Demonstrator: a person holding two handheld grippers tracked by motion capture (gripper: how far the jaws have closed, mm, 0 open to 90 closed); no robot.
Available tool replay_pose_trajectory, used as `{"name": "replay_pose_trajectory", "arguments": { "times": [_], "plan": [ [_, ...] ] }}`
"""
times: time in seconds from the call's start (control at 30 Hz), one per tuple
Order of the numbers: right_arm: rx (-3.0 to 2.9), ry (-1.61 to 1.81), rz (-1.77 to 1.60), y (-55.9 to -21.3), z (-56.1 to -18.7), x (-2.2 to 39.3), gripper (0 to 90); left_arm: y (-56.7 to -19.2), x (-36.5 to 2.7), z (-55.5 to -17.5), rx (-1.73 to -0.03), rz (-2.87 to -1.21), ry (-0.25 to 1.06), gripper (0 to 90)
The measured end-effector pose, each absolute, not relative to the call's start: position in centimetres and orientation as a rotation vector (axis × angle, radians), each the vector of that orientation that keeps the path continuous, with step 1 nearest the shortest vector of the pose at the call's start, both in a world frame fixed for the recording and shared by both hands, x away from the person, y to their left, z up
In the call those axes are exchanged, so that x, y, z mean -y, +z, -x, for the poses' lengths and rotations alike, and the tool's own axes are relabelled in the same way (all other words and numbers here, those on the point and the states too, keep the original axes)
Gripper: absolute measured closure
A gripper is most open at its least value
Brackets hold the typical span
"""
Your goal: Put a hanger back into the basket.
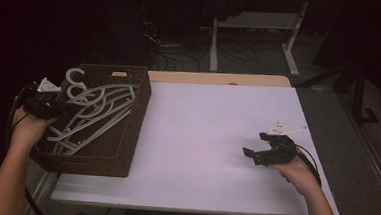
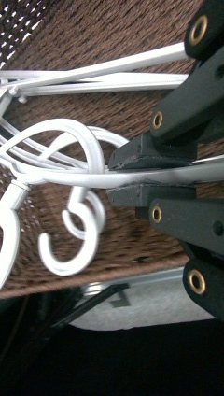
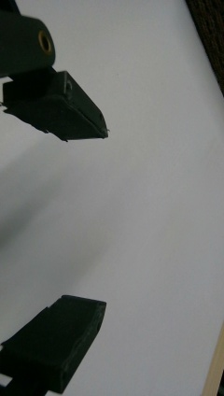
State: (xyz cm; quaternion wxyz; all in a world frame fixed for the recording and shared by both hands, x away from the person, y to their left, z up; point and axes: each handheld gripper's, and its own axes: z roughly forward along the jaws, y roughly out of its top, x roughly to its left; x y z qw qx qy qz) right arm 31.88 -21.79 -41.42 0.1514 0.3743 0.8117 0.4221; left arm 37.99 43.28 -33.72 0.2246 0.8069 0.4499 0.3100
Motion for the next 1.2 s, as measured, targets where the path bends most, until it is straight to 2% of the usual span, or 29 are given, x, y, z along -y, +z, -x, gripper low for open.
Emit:
{"name": "replay_pose_trajectory", "arguments": {
  "times": [0.23,0.27,0.33,0.57,0.9,1.2],
  "plan": [
    [-2.33,1.213,-1.08,-41.5,-32.0,21.8,13.3,-34.8,-44.3,-38.4,-1.293,-2.207,0.791,80.4],
    [-2.33,1.211,-1.08,-41.5,-32.0,21.8,13.3,-34.7,-44.3,-38.4,-1.296,-2.199,0.786,77.3],
    [-2.332,1.217,-1.073,-41.4,-32.0,21.8,13.3,-34.5,-44.2,-38.5,-1.297,-2.153,0.761,57.6],
    [-2.326,1.229,-1.066,-41.0,-31.9,21.8,13.3,-33.0,-42.8,-38.1,-1.24,-2.057,0.692,36.7],
    [-2.305,1.27,-1.05,-39.1,-32.2,21.7,13.3,-29.7,-37.8,-36.0,-1.021,-1.908,0.504,23.4],
    [-2.306,1.314,-1.011,-37.2,-32.6,21.2,9.8,-30.2,-32.4,-34.8,-0.839,-1.886,0.405,14.0]
  ]
}}
